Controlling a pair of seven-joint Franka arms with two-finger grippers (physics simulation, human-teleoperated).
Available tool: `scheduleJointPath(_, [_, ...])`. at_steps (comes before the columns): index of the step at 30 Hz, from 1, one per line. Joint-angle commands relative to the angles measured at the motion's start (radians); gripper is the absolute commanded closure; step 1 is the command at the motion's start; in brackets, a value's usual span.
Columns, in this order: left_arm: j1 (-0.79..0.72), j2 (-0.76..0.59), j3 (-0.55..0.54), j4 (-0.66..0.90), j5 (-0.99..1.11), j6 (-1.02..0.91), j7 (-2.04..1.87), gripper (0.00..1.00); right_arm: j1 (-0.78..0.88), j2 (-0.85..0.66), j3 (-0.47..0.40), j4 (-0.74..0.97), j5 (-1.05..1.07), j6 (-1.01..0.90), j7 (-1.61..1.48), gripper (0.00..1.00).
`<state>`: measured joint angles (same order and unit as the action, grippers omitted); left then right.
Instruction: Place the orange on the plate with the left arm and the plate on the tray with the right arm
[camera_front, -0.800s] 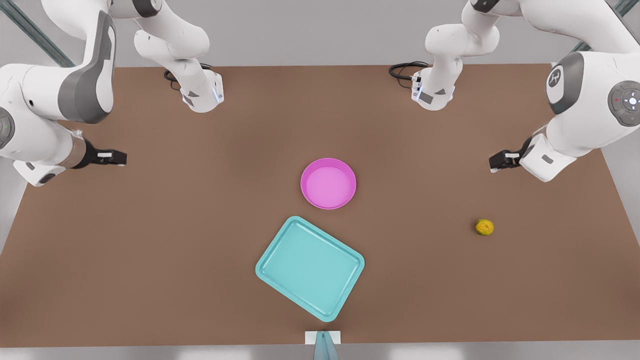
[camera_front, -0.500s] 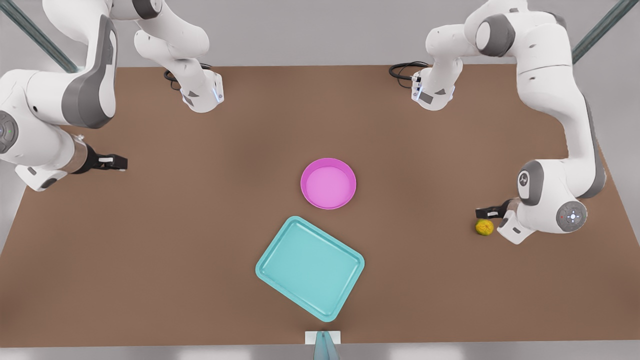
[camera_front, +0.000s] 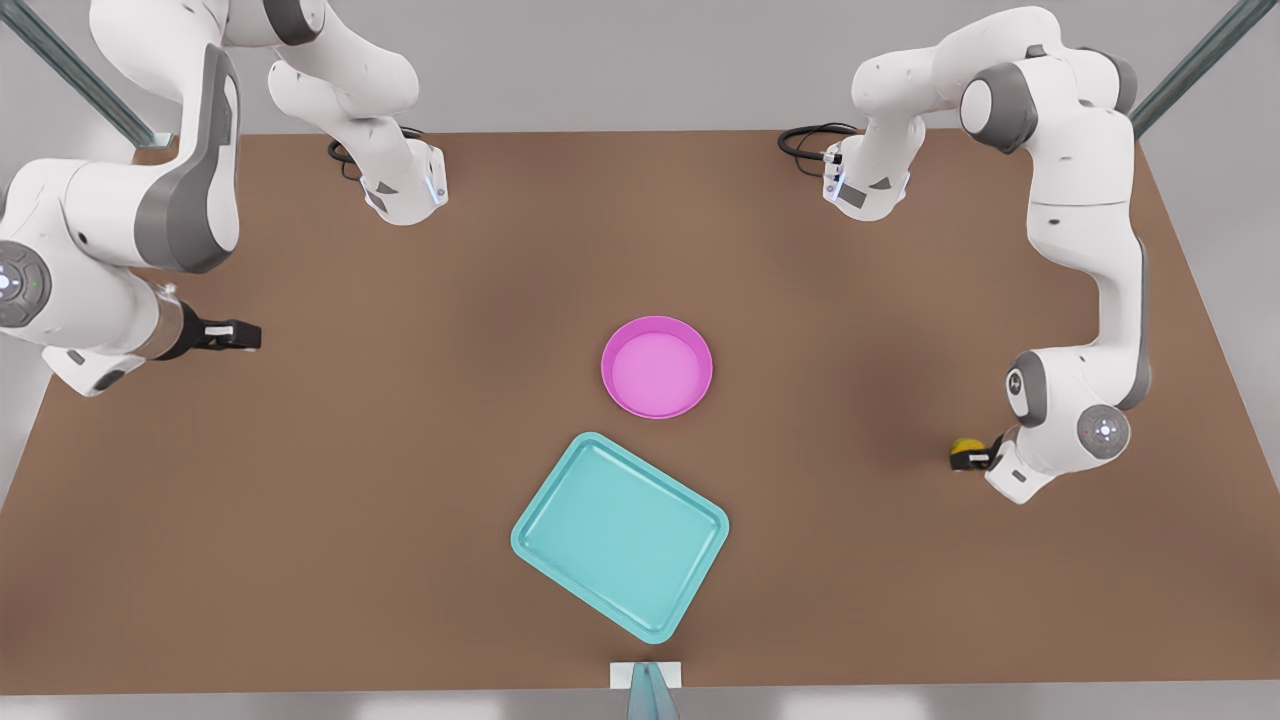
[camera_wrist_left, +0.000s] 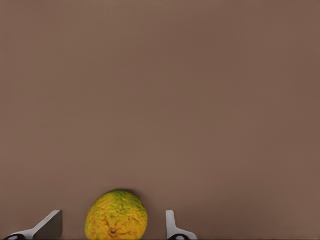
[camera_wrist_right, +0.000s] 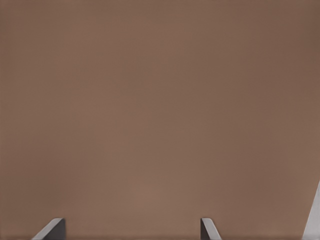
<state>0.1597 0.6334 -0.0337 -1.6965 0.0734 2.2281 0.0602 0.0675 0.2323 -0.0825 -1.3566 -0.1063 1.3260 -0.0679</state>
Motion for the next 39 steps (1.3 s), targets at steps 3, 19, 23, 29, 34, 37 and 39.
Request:
scheduleJointPath(3, [0.014, 0.006, 0.0, -0.009, 0.009, -0.01, 0.185, 0.0, 0.0, 0.001, 0.0, -0.001, 0.0, 0.001, -0.006, 0.0])
scheduleJointPath(19, [0.015, 0.08, 0.0, -0.006, 0.013, 0.035, 0.164, 0.03, 0.0, 0.008, -0.002, -0.002, 0.0, 0.001, -0.009, 0.0])
scheduleJointPath(23, [0.015, 0.088, 0.0, -0.008, 0.014, 0.035, 0.164, 0.26, 0.0, 0.01, -0.002, -0.002, 0.0, 0.001, -0.009, 0.0])
scheduleJointPath(29, [0.017, 0.054, 0.0, -0.008, 0.014, 0.012, 0.145, 0.4, 0.0, 0.01, -0.002, -0.001, 0.0, 0.001, -0.016, 0.0])
scheduleJointPath(34, [-0.183, -0.092, -0.005, 0.006, 0.011, -0.218, -0.043, 0.43, -0.002, 0.013, -0.003, -0.001, 0.0, 0.002, -0.016, 0.0])
scheduleJointPath(37, [-0.391, -0.097, -0.12, 0.153, -0.004, -0.407, -0.469, 0.43, -0.002, 0.016, -0.003, -0.001, 0.0, 0.009, -0.016, 0.0])
scheduleJointPath(39, [-0.543, -0.049, -0.206, 0.236, -0.041, -0.426, -0.796, 0.43, -0.002, 0.016, -0.008, -0.002, 0.0, 0.007, -0.018, 0.0])
